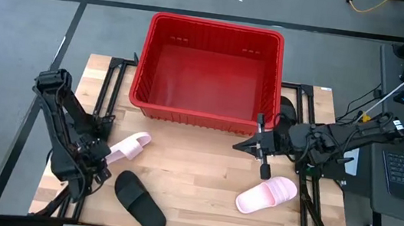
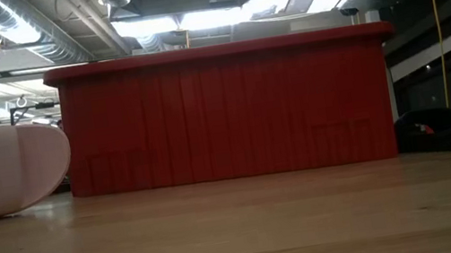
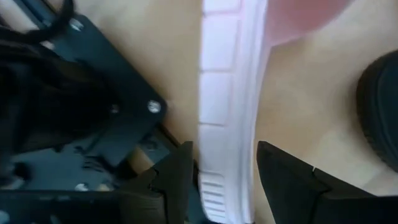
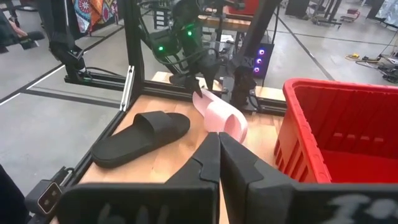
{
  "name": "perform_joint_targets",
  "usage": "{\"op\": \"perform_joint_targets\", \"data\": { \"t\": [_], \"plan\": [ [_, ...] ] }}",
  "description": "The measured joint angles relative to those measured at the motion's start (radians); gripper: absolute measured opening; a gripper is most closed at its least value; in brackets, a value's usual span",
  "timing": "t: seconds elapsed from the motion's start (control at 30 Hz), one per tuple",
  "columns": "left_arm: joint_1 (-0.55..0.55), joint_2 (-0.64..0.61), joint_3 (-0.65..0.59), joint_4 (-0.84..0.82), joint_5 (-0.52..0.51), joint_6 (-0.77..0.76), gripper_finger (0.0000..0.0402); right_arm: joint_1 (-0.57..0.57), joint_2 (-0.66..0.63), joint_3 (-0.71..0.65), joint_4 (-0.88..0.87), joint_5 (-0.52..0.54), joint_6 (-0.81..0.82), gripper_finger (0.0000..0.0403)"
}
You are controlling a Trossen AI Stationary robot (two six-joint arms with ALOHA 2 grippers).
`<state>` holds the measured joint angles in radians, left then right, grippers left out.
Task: Pick and place slides into bin
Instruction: Put the left pink slide into the bin
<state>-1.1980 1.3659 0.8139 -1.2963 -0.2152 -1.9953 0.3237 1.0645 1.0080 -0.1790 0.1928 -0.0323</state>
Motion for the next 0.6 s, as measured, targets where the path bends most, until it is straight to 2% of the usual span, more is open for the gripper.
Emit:
{"op": "perform_joint_targets", "data": {
  "t": [0.13, 0.43, 0.53, 0.6],
  "plan": [
    [0.0, 0.0, -0.04, 0.068, 0.0, 0.0, 0.0171, 0.0, 0.0, 0.0, 0.017, 0.0, -0.002, 0.0006],
    [0.002, 0.0, -0.099, 0.104, 0.001, 0.006, 0.017, 0.0, 0.0, 0.0, 0.06, 0.0, 0.001, 0.0006],
    [0.002, 0.0, -0.105, 0.158, 0.001, 0.024, 0.0154, 0.0, 0.0, 0.0, 0.065, 0.0, 0.001, 0.0006],
    [0.002, 0.0, -0.105, 0.189, 0.001, 0.022, 0.0129, 0.0, 0.0, 0.0, 0.071, 0.0, -0.001, 0.0006]
  ]
}}
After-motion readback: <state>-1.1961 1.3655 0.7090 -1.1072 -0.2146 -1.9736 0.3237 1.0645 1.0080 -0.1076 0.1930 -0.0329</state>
